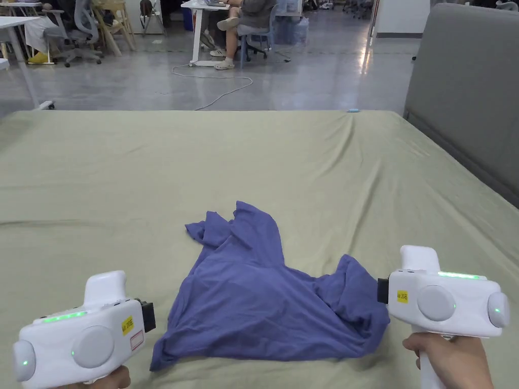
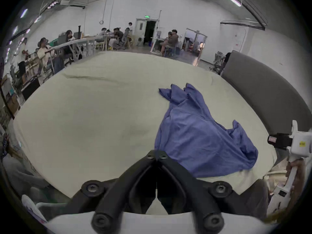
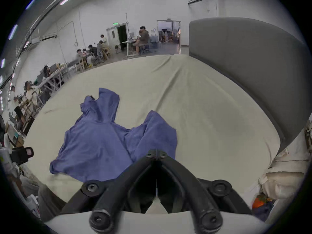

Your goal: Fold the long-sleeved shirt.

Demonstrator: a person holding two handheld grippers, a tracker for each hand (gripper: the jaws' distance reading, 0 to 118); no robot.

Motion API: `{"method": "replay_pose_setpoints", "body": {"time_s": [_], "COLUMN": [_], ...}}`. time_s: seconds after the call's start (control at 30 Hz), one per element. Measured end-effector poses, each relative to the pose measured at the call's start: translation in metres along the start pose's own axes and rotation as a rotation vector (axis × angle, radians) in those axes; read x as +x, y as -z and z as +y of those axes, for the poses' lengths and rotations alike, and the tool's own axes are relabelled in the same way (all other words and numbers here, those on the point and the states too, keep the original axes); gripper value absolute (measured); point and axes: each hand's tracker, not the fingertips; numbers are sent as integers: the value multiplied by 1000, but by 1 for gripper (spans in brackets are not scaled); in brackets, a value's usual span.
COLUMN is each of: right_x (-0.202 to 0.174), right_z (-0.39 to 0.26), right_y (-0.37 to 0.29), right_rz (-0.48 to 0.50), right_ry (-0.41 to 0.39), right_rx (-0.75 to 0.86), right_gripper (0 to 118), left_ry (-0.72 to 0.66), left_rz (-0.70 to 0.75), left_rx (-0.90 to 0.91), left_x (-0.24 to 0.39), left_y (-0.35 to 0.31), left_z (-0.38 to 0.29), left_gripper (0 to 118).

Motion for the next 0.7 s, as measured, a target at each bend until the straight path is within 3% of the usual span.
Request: {"method": "replay_pose_setpoints", "body": {"time_s": [0.1,0.13,0.17,0.2,0.23,0.53,0.6,0.67,0.7], "right_x": [1,0,0,1,0,1,2,2,3], "right_z": [-4,-5,-5,-5,-5,-1,2,9,15], "right_y": [3,5,7,8,10,31,37,44,47], "right_rz": [25,24,20,19,25,23,17,11,9], "right_ry": [15,9,1,-2,-1,-14,-18,-31,-36], "right_rx": [-13,-17,-26,-30,-34,-69,-75,-80,-80], "right_gripper": [0,0,0,0,0,0,0,0,0], "left_ry": [-14,-4,11,33,42,132,156,153,152], "left_rz": [-28,-19,-11,17,38,47,50,39,41], "left_rx": [-19,-25,-35,-64,-102,-240,-288,-285,-254], "left_x": [6,8,8,10,13,43,45,51,49], "left_y": [12,18,25,36,46,117,129,136,129], "left_z": [1,1,0,-1,-2,-10,-16,-25,-26], "left_gripper": [0,22,74,103,113,112,97,65,60]}}
